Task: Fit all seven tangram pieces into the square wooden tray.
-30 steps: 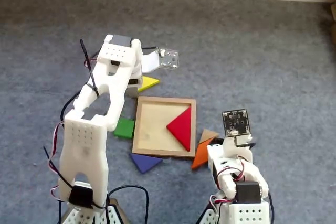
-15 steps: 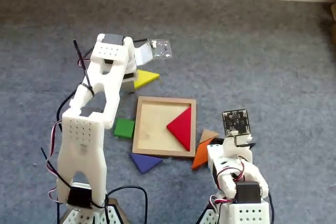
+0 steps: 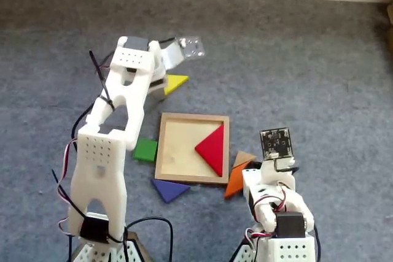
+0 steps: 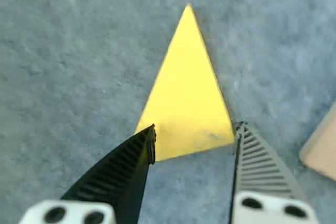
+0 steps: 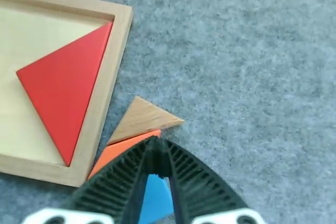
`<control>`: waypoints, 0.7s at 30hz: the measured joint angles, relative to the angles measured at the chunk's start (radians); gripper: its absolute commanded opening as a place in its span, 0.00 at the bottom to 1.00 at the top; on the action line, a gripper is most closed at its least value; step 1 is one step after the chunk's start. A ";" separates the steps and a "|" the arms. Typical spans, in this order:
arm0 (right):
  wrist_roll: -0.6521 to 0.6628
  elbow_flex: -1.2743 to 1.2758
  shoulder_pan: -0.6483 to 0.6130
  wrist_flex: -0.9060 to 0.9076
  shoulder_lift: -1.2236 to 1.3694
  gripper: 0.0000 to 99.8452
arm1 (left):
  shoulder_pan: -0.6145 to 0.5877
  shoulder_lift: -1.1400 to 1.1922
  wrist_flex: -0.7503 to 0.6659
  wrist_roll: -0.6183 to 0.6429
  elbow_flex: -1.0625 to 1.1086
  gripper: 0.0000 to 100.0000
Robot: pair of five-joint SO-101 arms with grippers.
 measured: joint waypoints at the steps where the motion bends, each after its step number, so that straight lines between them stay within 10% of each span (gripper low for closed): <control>1: 0.000 0.000 0.000 0.000 0.000 0.02 | 0.008 0.000 0.000 0.021 -0.014 0.25; 21: 0.000 0.000 0.000 0.000 0.000 0.02 | 0.035 0.083 -0.133 0.279 -0.060 0.29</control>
